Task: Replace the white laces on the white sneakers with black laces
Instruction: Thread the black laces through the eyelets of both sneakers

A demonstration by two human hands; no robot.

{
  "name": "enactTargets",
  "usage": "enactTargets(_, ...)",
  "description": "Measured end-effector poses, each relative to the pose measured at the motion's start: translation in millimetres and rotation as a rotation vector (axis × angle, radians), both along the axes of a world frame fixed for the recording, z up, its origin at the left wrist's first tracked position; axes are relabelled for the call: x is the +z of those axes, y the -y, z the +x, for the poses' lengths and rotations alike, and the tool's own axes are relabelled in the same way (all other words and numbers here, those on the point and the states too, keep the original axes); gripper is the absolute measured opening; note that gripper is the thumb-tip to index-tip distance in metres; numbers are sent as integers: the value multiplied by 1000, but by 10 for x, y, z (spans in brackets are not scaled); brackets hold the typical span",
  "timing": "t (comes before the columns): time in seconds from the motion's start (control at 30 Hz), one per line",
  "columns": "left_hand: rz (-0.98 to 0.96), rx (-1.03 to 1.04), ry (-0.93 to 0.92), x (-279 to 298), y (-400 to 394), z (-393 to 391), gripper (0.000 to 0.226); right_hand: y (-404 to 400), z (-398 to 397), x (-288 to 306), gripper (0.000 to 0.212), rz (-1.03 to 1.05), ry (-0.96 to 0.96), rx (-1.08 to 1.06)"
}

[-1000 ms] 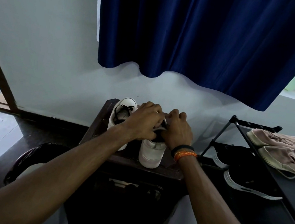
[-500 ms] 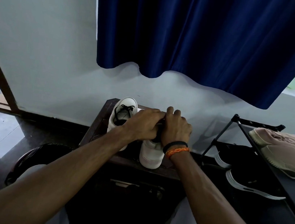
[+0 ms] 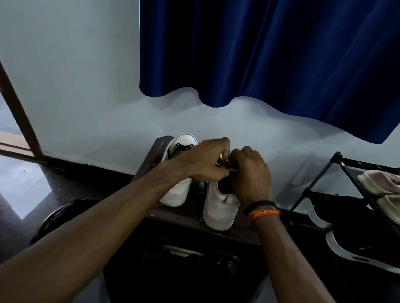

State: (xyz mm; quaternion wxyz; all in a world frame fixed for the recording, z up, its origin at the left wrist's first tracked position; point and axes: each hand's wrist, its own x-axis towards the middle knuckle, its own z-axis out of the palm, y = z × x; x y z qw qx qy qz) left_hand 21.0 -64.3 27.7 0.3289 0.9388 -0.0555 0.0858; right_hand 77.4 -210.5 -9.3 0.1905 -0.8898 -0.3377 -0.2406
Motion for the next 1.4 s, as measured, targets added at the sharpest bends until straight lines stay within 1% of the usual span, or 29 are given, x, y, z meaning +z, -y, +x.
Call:
enactTargets(0.03,-30,8,-22,11,-19,-6,25,1,-1,3,14,-3,-30,-6)
enactTargets(0.1,2,3,-37,49,-61,-11,25,23,6,18,15,-10,-46,-7)
enactTargets(0.2,182,-34,-92,78,-104,-31,42,52,-8,33,15,2,-41,-13)
enactTargets(0.27,328,-20,-110,52,-94,-27,47,65,-17,32,13,18,-29,-32)
enactTargets(0.33,411,-7,-80,-15,-97,17,44,76,-21,40,12,7,-24,-45)
enactTargets(0.43,445,9,-67,-41,-101,60,36,96,-15,57,12,-45,-27,-33)
enactTargets(0.47,442,14,-86,-26,-99,57,31,99,-18,65,11,-67,-34,-28)
enactTargets(0.57,343,56,-115,30,-89,12,19,90,-27,87,3,-127,-54,-11)
enactTargets(0.67,231,114,-98,84,-45,-51,16,82,-43,123,9,-130,-102,23)
enactTargets(0.77,269,140,-77,75,14,-110,22,91,-41,165,5,-132,-138,68)
enactTargets(0.83,255,116,-52,20,3,-116,18,93,-20,189,2,-123,-165,85)
enactTargets(0.93,265,81,-97,-85,-63,-79,15,85,-16,233,8,-129,-204,65)
enactTargets(1.0,307,70,-114,-77,-46,-83,15,77,-23,251,11,-131,-228,55)
enactTargets(1.1,304,109,-103,53,31,-136,23,82,-51,254,14,-75,-226,54)
enactTargets(1.2,182,150,-94,206,30,-155,26,92,-74,239,15,-64,-228,46)
enactTargets(1.3,35,175,-181,390,-19,-139,16,104,-72,251,18,-51,-274,66)
enactTargets(1.4,24,131,-233,608,-18,-142,15,117,-62,258,17,-11,-325,89)
